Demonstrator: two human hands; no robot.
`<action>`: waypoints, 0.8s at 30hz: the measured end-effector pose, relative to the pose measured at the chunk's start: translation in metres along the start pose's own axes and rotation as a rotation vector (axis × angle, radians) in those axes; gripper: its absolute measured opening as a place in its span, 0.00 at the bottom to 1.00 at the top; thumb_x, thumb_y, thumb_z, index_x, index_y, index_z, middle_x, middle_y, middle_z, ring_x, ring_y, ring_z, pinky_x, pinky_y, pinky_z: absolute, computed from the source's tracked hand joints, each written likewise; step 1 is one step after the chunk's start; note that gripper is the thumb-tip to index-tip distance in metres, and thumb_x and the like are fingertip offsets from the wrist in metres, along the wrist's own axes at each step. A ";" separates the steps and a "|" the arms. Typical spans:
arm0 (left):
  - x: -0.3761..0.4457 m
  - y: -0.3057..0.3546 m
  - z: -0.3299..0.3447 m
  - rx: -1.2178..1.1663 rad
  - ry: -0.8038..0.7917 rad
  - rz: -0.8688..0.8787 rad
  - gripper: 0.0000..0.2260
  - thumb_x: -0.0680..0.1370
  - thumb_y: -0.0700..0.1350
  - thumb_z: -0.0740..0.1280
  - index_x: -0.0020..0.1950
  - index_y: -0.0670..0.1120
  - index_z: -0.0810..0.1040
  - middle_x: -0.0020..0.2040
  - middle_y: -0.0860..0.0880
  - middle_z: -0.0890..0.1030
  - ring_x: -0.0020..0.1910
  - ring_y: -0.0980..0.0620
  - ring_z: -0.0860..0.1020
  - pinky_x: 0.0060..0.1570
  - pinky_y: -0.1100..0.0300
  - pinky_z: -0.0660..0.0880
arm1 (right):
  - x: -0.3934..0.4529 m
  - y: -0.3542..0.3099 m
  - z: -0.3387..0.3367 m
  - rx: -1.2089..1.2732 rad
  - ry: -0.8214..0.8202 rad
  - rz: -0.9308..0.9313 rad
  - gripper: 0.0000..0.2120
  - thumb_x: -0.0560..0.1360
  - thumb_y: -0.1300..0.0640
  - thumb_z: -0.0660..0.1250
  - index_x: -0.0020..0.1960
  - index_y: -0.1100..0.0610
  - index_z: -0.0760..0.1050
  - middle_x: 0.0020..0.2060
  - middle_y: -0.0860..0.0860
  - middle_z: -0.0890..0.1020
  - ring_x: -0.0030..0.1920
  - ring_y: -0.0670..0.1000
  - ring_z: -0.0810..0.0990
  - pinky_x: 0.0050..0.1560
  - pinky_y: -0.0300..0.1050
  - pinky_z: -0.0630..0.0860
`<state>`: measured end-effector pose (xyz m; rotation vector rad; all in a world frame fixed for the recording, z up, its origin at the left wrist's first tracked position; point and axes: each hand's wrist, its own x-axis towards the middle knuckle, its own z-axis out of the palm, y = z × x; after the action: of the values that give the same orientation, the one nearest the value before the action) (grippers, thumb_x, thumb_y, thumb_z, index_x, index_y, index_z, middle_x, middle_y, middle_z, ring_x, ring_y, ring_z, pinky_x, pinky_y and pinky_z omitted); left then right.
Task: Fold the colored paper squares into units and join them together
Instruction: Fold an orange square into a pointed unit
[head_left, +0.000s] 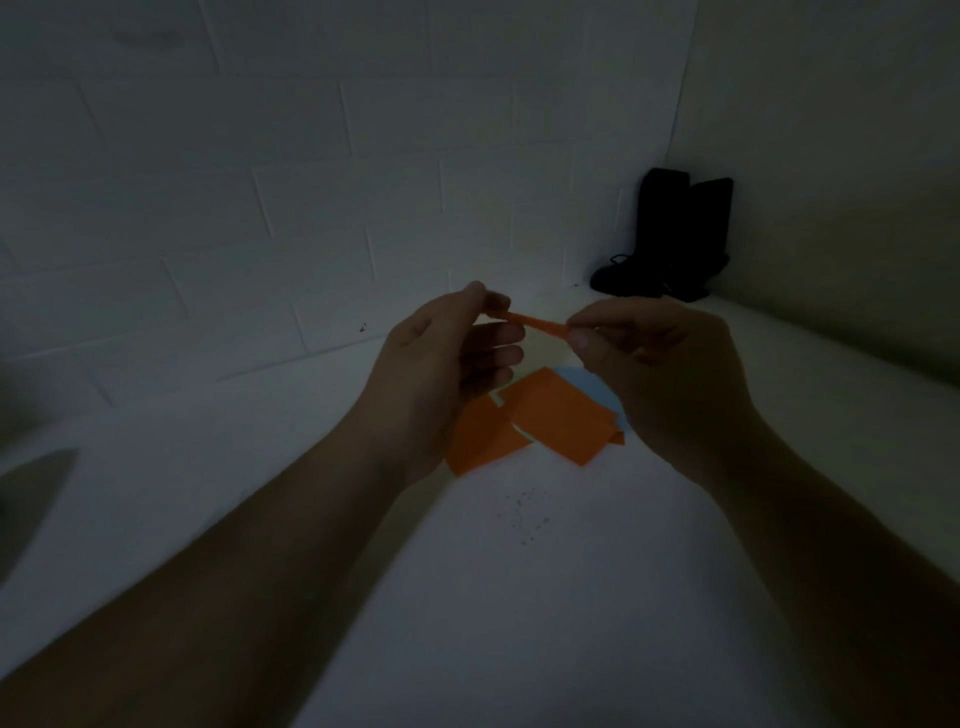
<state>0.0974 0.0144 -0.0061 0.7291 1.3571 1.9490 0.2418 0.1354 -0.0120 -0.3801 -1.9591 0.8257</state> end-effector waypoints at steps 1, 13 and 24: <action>0.001 0.000 -0.001 -0.009 0.021 0.000 0.13 0.85 0.50 0.63 0.55 0.42 0.82 0.45 0.43 0.85 0.45 0.46 0.82 0.51 0.52 0.79 | -0.001 0.000 0.000 -0.025 -0.019 -0.002 0.14 0.75 0.58 0.73 0.46 0.38 0.79 0.38 0.42 0.84 0.39 0.43 0.83 0.37 0.37 0.79; -0.003 -0.008 -0.004 0.342 -0.008 0.279 0.14 0.74 0.33 0.76 0.55 0.49 0.84 0.44 0.48 0.87 0.42 0.51 0.84 0.45 0.56 0.82 | 0.001 -0.003 0.002 0.215 -0.068 0.177 0.22 0.76 0.64 0.71 0.64 0.44 0.73 0.45 0.45 0.86 0.44 0.47 0.86 0.42 0.44 0.80; -0.006 -0.008 0.000 0.275 -0.025 0.250 0.13 0.75 0.33 0.75 0.58 0.43 0.83 0.47 0.46 0.87 0.47 0.45 0.86 0.56 0.46 0.81 | 0.001 -0.006 -0.001 0.280 -0.136 0.231 0.34 0.75 0.56 0.73 0.75 0.42 0.61 0.52 0.43 0.86 0.49 0.49 0.86 0.51 0.50 0.82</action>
<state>0.1022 0.0118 -0.0143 1.0950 1.6020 1.9517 0.2429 0.1321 -0.0070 -0.3950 -1.9104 1.2870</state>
